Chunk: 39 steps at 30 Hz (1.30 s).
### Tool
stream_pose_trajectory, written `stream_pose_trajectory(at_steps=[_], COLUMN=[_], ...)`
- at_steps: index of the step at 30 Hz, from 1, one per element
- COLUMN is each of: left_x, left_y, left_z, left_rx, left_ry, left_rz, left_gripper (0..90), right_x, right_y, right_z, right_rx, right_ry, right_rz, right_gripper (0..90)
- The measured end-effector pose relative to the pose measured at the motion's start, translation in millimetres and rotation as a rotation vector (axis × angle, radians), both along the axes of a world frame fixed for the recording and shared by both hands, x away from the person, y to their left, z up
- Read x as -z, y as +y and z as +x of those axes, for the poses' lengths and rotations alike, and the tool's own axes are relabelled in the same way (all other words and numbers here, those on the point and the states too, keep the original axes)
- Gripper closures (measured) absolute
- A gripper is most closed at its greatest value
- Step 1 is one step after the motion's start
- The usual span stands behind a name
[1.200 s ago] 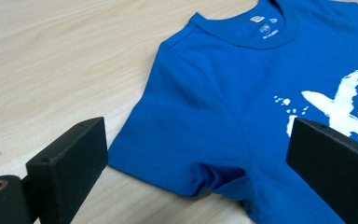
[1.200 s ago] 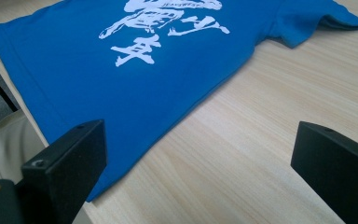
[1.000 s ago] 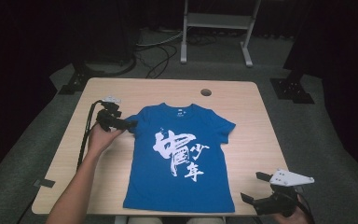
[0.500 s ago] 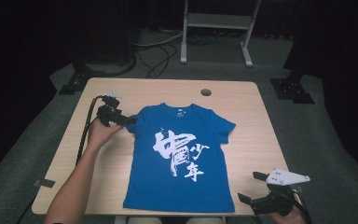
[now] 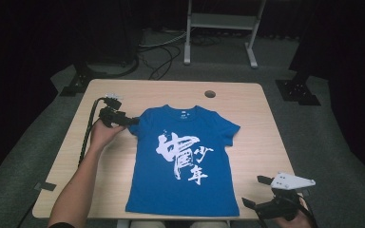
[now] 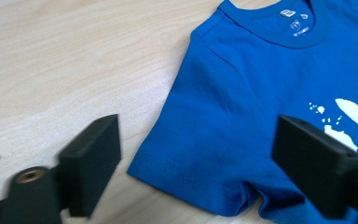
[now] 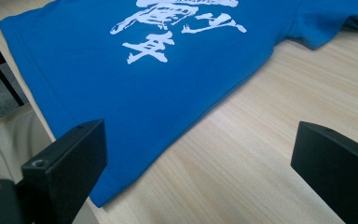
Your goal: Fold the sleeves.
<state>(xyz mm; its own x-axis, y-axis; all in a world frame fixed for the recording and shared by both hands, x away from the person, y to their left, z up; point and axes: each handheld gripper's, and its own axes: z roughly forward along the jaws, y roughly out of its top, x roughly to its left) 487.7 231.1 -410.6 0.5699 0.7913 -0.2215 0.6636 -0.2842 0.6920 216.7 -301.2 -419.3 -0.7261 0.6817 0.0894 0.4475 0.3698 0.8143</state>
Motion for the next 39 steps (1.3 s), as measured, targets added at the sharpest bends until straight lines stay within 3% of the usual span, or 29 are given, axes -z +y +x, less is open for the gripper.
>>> stream_pose_trajectory(at_steps=[10, 12, 19, 26, 31, 35, 39], left_x=[13.0, 13.5, 12.9, 11.9, 12.8, 12.1, 6.7], left_y=[7.2, 7.5, 5.9, -7.1, -6.5, -4.5, -1.2], left_z=[6.6, 6.9, 5.9, 2.9, 3.6, 3.6, 2.5], left_rx=[-0.023, -0.024, -0.026, 0.014, 0.022, 0.013, 0.002], left_ry=[0.041, 0.037, 0.002, -0.048, -0.031, -0.014, -0.019], left_rz=[0.037, 0.037, 0.099, 0.195, 0.163, 0.131, 0.069], left_gripper=[33.4, 35.1, 47.0, 67.9, 85.2, 86.5, 86.7], right_x=[1.3, 1.8, 1.9, 2.3, 2.5, 2.8, 3.2], right_y=[0.3, 0.5, 1.5, 3.2, 3.5, 3.6, 4.3], right_z=[0.5, 0.4, 0.1, 0.2, -0.1, -0.1, -0.1], right_rx=[-0.005, -0.006, -0.013, -0.019, -0.025, -0.027, -0.027], right_ry=[0.005, 0.008, 0.005, 0.008, 0.007, 0.005, 0.007], right_rz=[0.0, -0.002, -0.005, -0.005, -0.001, -0.002, -0.002], right_gripper=[3.7, 3.7, 3.7, 3.7, 3.7, 3.6, 3.7])
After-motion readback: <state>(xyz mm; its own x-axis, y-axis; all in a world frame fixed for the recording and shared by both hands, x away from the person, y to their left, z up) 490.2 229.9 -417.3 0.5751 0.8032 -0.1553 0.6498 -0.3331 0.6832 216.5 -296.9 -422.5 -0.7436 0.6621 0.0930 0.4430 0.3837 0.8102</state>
